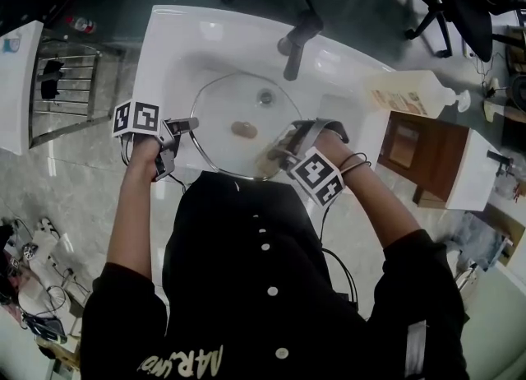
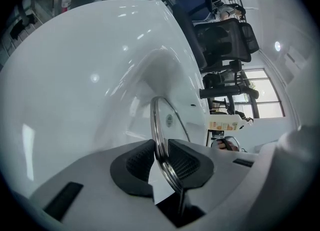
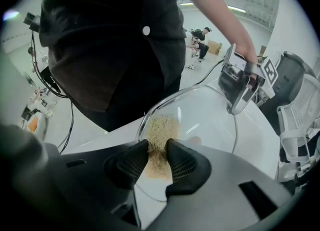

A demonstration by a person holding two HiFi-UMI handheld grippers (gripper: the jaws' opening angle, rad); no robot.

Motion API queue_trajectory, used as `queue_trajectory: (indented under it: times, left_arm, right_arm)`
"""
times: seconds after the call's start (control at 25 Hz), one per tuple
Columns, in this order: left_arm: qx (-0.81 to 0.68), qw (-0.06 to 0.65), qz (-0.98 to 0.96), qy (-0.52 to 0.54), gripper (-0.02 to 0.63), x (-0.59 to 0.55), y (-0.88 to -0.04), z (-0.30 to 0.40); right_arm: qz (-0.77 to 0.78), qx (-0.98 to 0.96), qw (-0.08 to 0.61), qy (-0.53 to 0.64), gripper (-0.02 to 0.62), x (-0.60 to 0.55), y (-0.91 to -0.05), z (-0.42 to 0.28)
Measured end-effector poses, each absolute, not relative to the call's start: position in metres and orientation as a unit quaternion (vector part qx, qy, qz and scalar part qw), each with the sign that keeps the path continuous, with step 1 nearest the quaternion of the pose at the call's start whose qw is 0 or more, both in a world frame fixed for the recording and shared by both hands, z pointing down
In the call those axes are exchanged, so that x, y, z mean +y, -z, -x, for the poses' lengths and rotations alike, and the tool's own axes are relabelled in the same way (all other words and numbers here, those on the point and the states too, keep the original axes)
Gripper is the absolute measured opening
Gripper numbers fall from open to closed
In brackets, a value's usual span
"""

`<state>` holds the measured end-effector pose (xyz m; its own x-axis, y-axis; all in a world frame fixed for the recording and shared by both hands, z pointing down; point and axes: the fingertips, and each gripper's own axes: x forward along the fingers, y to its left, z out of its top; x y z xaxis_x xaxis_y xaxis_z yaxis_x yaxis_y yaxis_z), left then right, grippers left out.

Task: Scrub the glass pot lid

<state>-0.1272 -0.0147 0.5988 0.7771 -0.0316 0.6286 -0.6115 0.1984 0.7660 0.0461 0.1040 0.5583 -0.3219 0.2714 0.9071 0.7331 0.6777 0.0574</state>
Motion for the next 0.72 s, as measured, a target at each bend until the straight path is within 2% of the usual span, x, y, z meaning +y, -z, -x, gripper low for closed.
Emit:
queue_trajectory:
  times: [0.4, 0.56, 0.72]
  left_arm:
    - [-0.264, 0.72, -0.6, -0.227, 0.109, -0.012, -0.603, 0.126]
    - [-0.267, 0.686, -0.62, -0.27, 0.123, -0.006, -0.605, 0.126]
    - [-0.293, 0.632, -0.639, -0.326, 0.131, -0.005, -0.601, 0.126]
  right_arm:
    - [0.314, -0.755, 0.506, 0.274, 0.13, 0.104, -0.56, -0.052]
    - [0.271, -0.767, 0.51, 0.279, 0.132, 0.099, -0.557, -0.047]
    - [0.167, -0.817, 0.496, 0.243, 0.133, 0.086, -0.54, -0.032]
